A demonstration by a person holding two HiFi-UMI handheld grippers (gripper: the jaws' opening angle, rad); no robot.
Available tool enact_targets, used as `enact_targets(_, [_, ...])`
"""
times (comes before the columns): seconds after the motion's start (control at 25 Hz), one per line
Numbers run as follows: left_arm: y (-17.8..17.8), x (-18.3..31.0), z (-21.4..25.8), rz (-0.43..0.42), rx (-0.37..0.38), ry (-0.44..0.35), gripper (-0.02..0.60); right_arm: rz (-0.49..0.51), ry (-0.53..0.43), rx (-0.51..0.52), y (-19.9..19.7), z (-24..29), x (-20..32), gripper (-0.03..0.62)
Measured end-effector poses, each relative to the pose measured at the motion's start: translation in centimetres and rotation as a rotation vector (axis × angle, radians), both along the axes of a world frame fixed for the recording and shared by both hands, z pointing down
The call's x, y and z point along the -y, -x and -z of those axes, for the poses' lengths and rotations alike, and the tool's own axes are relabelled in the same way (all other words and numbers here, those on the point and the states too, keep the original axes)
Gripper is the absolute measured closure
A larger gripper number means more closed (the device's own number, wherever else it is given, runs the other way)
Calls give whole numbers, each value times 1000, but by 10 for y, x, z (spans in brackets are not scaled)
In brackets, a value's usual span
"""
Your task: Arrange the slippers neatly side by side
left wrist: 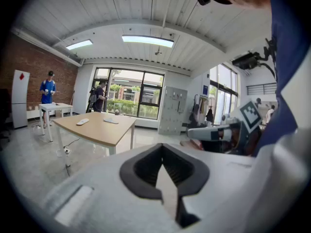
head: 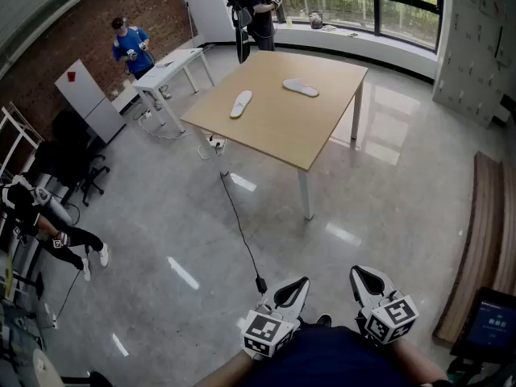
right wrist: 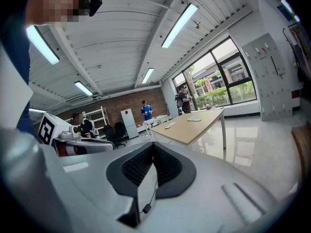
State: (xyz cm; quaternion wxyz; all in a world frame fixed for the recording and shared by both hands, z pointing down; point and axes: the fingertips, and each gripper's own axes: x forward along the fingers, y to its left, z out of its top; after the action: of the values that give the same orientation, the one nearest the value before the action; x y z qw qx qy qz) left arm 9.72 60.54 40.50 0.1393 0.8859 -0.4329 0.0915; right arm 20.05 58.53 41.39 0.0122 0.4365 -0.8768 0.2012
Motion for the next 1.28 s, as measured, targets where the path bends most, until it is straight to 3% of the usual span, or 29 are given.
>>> enact_targets(0.4, [-3, 9, -8, 11, 23, 24, 578, -39, 3, 16, -14, -4, 6, 583])
enact_targets(0.72, [-23, 41, -12, -51, -6, 56, 578, -124, 15, -7, -39, -5, 34, 583])
enact_targets(1.04, [-17, 113, -31, -87, -51, 103, 578, -160, 57, -39, -34, -17, 101, 583])
enact_targets(1.28, [17, 164, -38, -66, -114, 122, 578, -150, 74, -95, -3, -18, 151, 583])
